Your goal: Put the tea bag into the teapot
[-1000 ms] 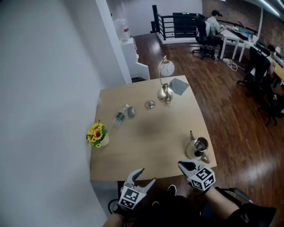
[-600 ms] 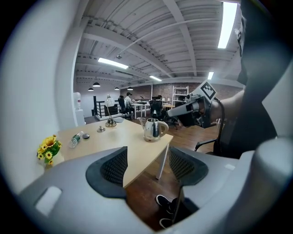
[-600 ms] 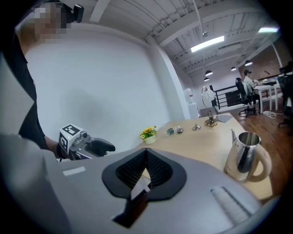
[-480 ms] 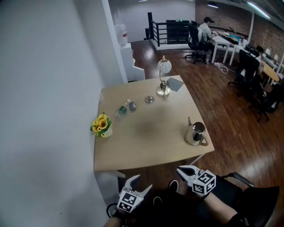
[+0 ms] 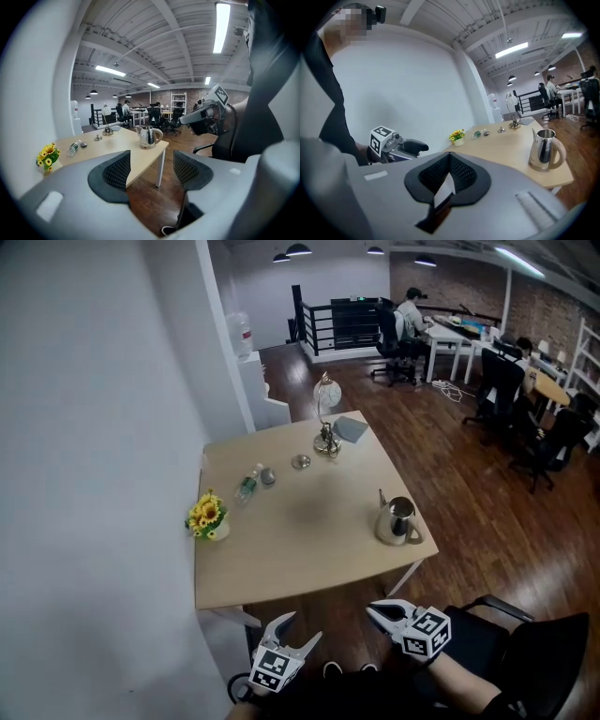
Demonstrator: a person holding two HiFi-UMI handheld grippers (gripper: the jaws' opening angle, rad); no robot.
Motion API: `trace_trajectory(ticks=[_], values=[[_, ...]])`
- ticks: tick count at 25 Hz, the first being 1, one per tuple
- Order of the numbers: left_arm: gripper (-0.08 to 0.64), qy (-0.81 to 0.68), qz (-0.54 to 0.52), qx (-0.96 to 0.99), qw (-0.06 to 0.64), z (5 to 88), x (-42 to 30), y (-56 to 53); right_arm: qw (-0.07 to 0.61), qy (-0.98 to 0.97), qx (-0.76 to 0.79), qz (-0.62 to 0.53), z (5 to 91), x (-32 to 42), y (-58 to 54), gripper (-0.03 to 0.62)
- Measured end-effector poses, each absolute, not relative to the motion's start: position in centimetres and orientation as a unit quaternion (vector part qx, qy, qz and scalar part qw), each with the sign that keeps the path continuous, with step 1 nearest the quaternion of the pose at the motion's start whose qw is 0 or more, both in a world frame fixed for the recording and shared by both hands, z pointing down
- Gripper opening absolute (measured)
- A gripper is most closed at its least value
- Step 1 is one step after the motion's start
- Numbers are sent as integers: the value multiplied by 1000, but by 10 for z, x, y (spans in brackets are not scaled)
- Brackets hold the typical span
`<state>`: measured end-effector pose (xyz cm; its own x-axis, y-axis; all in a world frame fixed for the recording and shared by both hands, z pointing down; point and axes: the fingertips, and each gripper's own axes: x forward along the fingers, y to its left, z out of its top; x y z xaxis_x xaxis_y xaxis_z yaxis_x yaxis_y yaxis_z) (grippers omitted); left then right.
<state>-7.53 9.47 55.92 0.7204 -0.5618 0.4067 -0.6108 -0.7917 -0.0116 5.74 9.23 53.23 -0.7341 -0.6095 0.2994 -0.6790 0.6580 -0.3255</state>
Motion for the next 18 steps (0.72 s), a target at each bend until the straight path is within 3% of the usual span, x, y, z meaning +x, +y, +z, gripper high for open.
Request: trace_trajectory(ticks=[18], values=[[284,-325,202,923,47,552,-60,105,69,-904,358,222,535,80,105,8]])
